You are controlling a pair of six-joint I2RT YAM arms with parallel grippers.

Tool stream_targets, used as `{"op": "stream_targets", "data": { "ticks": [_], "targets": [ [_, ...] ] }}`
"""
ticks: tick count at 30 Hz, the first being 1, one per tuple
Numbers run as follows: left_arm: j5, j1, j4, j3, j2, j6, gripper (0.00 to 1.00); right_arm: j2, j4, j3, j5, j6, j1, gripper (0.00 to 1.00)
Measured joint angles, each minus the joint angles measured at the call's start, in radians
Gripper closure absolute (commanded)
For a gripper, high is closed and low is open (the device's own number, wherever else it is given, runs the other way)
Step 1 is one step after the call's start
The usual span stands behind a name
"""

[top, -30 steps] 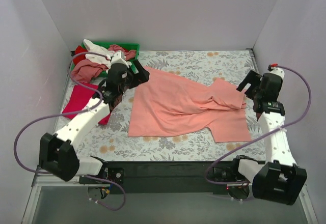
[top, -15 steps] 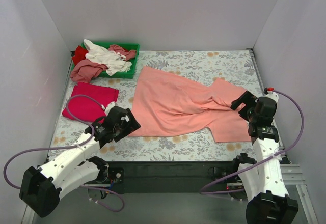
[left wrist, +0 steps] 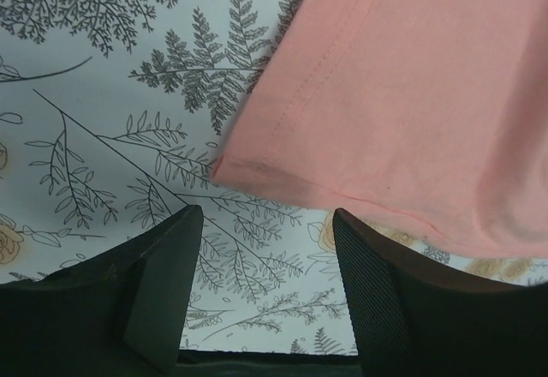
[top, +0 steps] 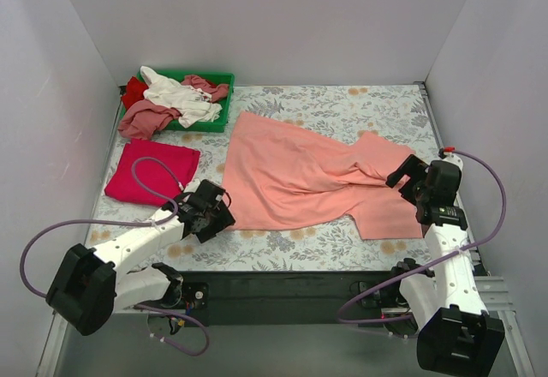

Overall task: Fold and stack the t-shirts
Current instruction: Flatten the tshirt out

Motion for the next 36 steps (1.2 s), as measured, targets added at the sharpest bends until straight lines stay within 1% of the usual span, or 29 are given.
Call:
{"op": "stream_targets", "data": {
  "ticks": [3,7,9,11,12,16,21,28,30,31,32,34,35,36],
  "targets": [
    [-0.035,-0.001,0.018,0.000,0.041,-0.007,0.47,-0.015,-0.008,0.000,0.000,0.000,0.000,0.02],
    [-0.059,-0.001,0.055,0.016,0.103,-0.013,0.63,-0.045,-0.022,0.000,0.001,0.000,0.000,0.02],
    [-0.066,-0.001,0.078,0.021,0.124,-0.015,0.76,-0.051,-0.039,0.000,0.007,0.000,0.000,0.02],
    [-0.074,-0.001,0.103,0.023,0.142,-0.020,0.99,-0.055,-0.063,-0.001,0.016,0.000,0.000,0.02],
    [-0.081,-0.001,0.114,0.022,0.151,-0.023,1.00,-0.057,-0.073,-0.004,0.020,0.000,0.000,0.02],
    [-0.106,-0.002,0.134,0.022,0.154,-0.023,1.00,-0.077,-0.130,-0.039,0.023,0.017,0.000,0.02],
    [-0.156,0.002,0.147,0.011,0.126,-0.019,1.00,-0.094,-0.233,-0.097,0.012,0.043,0.000,0.02],
    [-0.190,0.008,0.179,0.011,0.104,-0.004,1.00,-0.107,-0.314,-0.181,-0.075,0.114,0.000,0.04],
    [-0.197,0.008,0.183,0.011,0.088,0.001,1.00,-0.094,-0.315,-0.188,-0.082,0.132,0.000,0.06],
    [-0.200,0.008,0.187,0.011,0.079,0.003,1.00,-0.073,-0.304,-0.187,-0.084,0.145,0.000,0.21],
    [-0.206,0.008,0.197,0.011,0.067,0.012,1.00,-0.069,-0.301,-0.187,-0.082,0.151,0.000,0.33],
    [-0.206,0.008,0.203,0.011,0.069,0.022,1.00,-0.013,-0.228,-0.193,-0.088,0.158,-0.001,0.73],
    [-0.206,0.008,0.206,0.011,0.071,0.024,1.00,0.015,-0.198,-0.195,-0.097,0.152,-0.001,0.87],
    [-0.206,0.009,0.210,0.011,0.073,0.027,1.00,0.060,-0.130,-0.203,-0.098,0.146,-0.003,0.92]
  ]
}}
